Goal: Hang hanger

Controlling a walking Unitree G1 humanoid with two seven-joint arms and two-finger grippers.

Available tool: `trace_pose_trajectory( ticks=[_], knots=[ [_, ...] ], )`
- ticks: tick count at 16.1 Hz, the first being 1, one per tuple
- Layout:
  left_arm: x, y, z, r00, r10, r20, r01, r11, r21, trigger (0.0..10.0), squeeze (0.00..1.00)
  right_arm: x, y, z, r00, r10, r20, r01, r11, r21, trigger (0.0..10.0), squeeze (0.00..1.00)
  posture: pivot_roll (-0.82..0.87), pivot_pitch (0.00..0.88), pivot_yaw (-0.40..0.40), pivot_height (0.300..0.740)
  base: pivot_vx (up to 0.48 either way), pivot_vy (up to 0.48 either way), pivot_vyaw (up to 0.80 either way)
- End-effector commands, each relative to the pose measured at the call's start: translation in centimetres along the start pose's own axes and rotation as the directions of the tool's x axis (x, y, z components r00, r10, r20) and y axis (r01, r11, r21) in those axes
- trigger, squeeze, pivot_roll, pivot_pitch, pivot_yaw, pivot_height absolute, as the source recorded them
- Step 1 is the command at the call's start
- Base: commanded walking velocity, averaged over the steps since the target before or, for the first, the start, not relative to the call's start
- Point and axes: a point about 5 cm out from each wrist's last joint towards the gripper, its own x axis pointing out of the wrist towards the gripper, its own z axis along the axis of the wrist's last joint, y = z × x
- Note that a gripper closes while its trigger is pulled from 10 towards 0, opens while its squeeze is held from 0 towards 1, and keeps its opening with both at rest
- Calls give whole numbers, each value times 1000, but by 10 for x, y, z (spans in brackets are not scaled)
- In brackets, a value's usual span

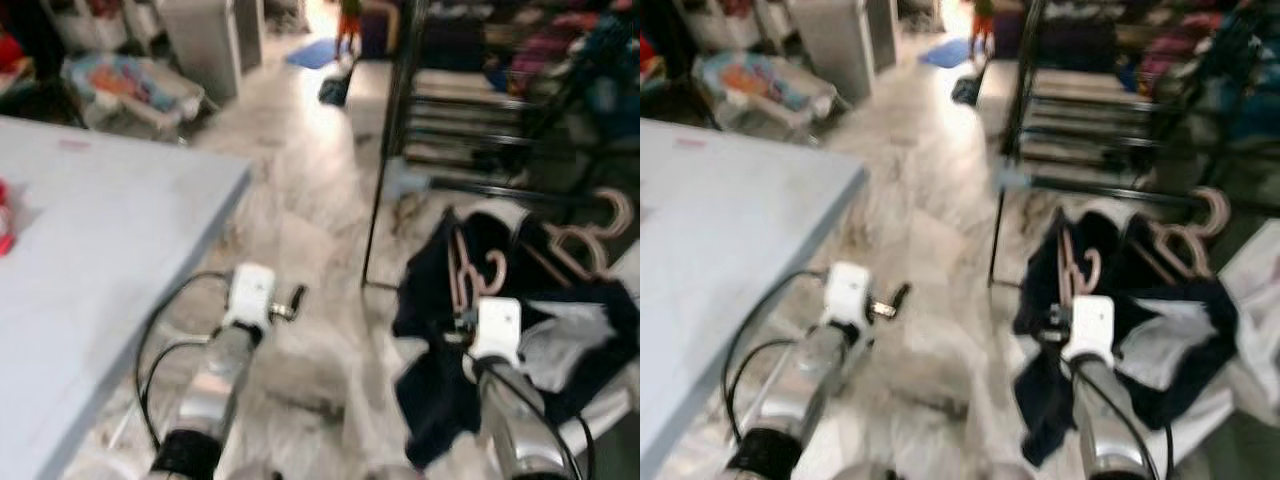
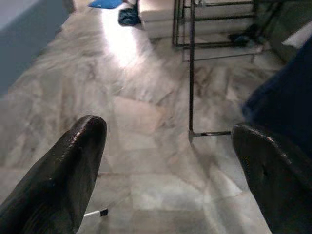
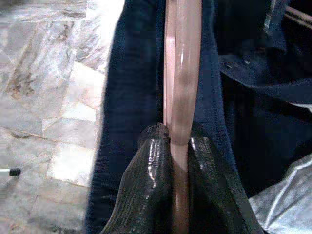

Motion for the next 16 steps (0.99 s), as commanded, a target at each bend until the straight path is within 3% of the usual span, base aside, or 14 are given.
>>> trace_pose_trajectory(
  ticks=[1,9,11,15,16],
  knots=[
    [1,-2,-3,1000,8,-25,-8,1000,-10,10000,0,1,0,9,999,8,39,-8,1000,-6,10000,0,-52,0,42,740,0,0,0],
    [4,-1,2,1000,20,-12,-20,1000,9,10000,0,6,10,25,993,77,86,-76,997,-16,10000,0,-36,0,37,740,-246,0,0],
    [6,0,4,1000,26,-5,-26,1000,13,10000,0,10,11,27,996,72,60,-70,997,-37,10000,0,-39,0,44,740,-283,0,0],
    [7,-2,7,1000,18,0,-18,1000,14,10000,0,14,14,35,994,43,101,-38,998,-51,10000,0,-43,0,48,740,-276,0,0],
    [7,-2,7,1000,19,1,-19,1000,13,10000,0,14,15,33,995,46,83,-47,999,4,10000,0,-41,0,49,740,-274,0,0]
  ],
)
